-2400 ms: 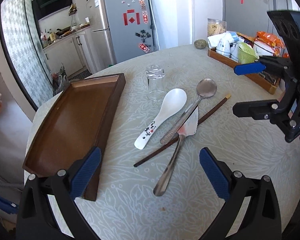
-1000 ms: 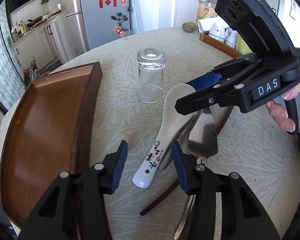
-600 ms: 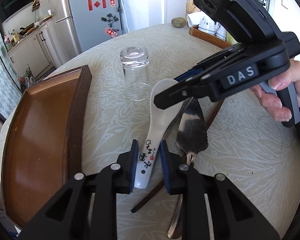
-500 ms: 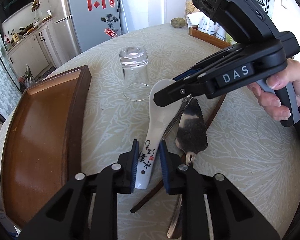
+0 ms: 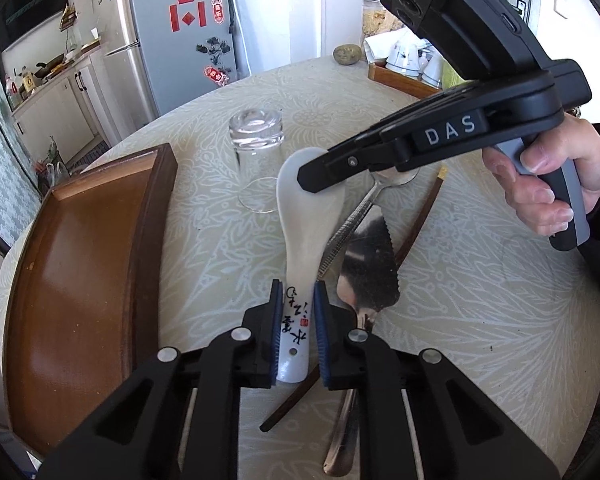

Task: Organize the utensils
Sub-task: 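Carry the white spoon with the left tool into the wooden tray and open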

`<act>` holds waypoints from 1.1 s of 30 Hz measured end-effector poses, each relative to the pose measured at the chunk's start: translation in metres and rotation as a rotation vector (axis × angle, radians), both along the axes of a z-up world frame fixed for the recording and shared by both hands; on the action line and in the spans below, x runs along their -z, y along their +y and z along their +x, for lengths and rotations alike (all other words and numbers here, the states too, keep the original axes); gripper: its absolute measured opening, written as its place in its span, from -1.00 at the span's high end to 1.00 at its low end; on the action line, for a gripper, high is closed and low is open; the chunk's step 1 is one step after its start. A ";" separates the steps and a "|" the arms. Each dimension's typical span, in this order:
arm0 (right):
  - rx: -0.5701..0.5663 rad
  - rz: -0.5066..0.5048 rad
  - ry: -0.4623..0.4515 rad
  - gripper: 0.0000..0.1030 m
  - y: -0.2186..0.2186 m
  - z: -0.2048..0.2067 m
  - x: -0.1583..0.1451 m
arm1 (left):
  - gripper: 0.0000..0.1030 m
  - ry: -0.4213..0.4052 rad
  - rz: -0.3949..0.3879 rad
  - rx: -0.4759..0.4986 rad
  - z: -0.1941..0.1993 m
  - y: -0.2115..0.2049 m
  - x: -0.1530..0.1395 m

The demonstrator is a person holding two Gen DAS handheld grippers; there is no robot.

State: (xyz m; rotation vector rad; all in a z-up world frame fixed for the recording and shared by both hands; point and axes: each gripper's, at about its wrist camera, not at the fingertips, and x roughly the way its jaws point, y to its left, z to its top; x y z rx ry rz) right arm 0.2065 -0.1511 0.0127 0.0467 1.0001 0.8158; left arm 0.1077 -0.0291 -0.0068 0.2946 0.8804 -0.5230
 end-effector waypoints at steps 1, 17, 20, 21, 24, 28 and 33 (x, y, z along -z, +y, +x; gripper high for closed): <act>-0.002 0.004 -0.005 0.85 0.000 -0.001 -0.002 | 0.69 -0.002 0.000 0.004 -0.001 0.000 -0.001; -0.002 0.012 -0.027 0.86 0.000 -0.008 -0.019 | 0.70 -0.040 0.002 0.015 -0.010 0.004 -0.015; -0.009 0.012 -0.044 0.86 0.004 -0.013 -0.029 | 0.70 -0.063 0.005 0.013 -0.017 0.008 -0.024; -0.013 0.009 -0.054 0.86 0.007 -0.015 -0.034 | 0.70 -0.070 0.004 0.010 -0.020 0.010 -0.027; -0.020 0.000 -0.084 0.86 0.020 -0.022 -0.046 | 0.70 -0.090 -0.001 -0.003 -0.025 0.021 -0.037; -0.035 -0.005 -0.109 0.86 0.038 -0.024 -0.060 | 0.70 -0.119 0.001 -0.019 -0.031 0.037 -0.048; -0.055 -0.010 -0.129 0.86 0.064 -0.019 -0.072 | 0.70 -0.143 0.011 -0.044 -0.029 0.058 -0.059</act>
